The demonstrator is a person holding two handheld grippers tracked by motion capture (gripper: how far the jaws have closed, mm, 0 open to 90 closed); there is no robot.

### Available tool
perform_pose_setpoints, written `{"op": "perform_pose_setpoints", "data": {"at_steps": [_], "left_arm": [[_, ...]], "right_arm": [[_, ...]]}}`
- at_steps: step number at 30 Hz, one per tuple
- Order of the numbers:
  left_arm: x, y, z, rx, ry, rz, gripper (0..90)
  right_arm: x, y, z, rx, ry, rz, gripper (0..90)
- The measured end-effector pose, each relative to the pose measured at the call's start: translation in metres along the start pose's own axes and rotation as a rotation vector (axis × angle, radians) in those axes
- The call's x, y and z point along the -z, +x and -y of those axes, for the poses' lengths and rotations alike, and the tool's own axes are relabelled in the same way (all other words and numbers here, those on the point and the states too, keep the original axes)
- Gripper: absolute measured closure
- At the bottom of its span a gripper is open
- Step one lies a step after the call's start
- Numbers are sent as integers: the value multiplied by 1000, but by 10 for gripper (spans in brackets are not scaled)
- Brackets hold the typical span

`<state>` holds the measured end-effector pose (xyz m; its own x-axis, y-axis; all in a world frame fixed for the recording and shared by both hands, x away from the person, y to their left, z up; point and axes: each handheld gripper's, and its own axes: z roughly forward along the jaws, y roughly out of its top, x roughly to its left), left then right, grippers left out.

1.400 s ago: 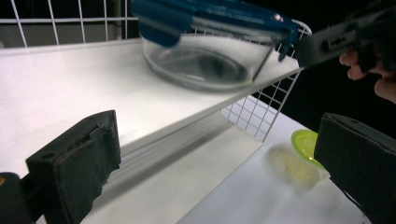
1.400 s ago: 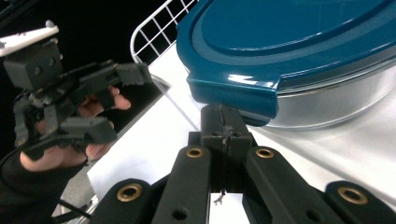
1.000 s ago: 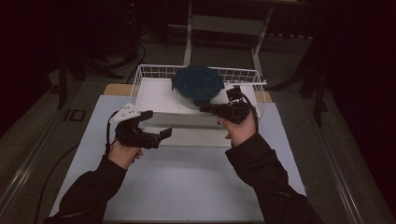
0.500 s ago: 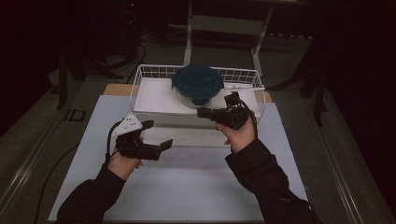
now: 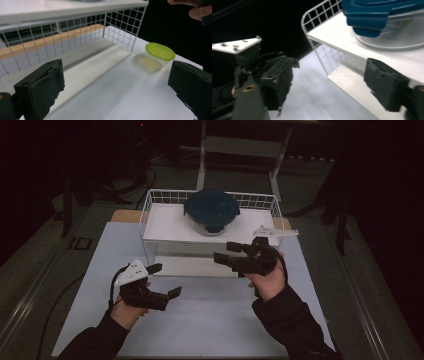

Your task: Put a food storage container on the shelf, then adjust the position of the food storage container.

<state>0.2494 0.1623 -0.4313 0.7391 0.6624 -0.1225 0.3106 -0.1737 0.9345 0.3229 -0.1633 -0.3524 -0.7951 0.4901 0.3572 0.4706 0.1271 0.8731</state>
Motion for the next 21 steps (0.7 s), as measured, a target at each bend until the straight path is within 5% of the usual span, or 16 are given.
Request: {"op": "perform_pose_setpoints", "data": {"at_steps": [7, 13, 21], "left_arm": [[12, -9, 16, 6, 11, 16, 3], [16, -7, 32, 35, 16, 19, 3], [16, -1, 46, 55, 4, 2, 3]], "right_arm": [[18, 2, 14, 19, -31, -11, 182], [40, -2, 32, 78, -57, 24, 138], [56, -16, 52, 81, -28, 128, 141]]}}
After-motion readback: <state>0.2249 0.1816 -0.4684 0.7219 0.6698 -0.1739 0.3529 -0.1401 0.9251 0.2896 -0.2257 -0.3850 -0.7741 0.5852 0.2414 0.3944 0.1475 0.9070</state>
